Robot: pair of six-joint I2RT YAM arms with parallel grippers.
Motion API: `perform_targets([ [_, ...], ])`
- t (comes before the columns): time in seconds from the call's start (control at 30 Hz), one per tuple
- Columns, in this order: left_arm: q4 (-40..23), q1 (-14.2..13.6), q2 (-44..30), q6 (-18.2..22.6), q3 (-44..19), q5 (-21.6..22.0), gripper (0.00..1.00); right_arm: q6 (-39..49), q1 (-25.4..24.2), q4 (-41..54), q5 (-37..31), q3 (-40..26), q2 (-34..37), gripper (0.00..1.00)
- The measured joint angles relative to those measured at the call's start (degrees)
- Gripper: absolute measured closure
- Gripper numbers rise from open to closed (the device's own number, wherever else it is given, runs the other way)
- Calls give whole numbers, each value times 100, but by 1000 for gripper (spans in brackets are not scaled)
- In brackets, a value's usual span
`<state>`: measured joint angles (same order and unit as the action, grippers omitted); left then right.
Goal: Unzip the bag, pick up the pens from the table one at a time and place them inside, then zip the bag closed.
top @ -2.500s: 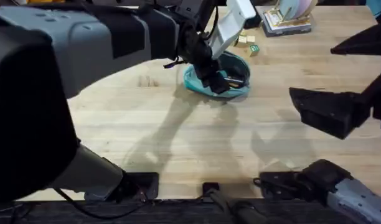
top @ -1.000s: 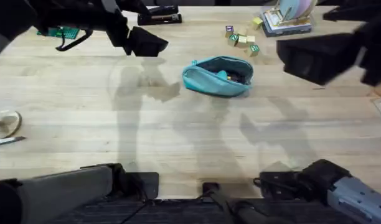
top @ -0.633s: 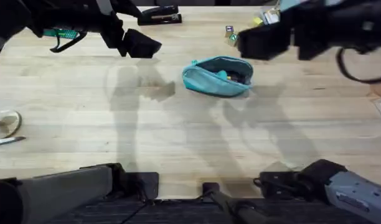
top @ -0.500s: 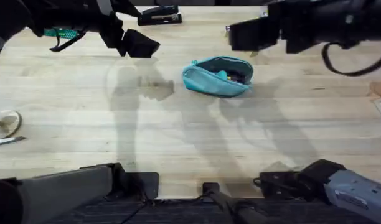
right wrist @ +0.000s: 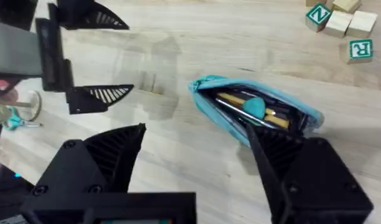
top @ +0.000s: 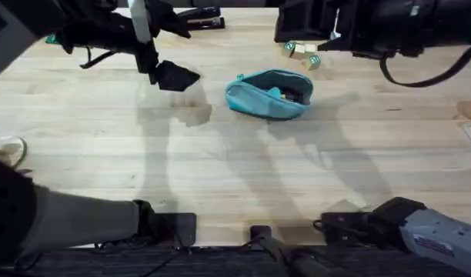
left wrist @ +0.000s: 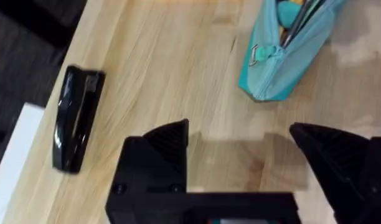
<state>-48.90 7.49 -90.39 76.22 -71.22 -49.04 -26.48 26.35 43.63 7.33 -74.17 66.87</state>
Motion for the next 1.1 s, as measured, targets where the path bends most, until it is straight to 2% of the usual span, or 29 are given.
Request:
perform_targets([
  [0.2, 11, 0, -569, 629, 0, -580, 8, -127, 0, -280, 2, 0, 2, 4],
  [0.33, 24, 0, -945, 793, 0, -800, 8, -199, 21, -647, 125, 0, 62, 4],
  [0.53, 26, 0, -1267, 871, 0, -886, 8, -151, 295, -1243, 316, 0, 459, 4],
  [0.77, 26, 0, -1285, 892, 0, -942, 7, 118, 643, -1587, 365, 0, 1186, 4],
  [1.1, 26, 0, -1285, 893, 0, -972, 7, 428, 734, -1850, 317, 0, 2061, 4],
])
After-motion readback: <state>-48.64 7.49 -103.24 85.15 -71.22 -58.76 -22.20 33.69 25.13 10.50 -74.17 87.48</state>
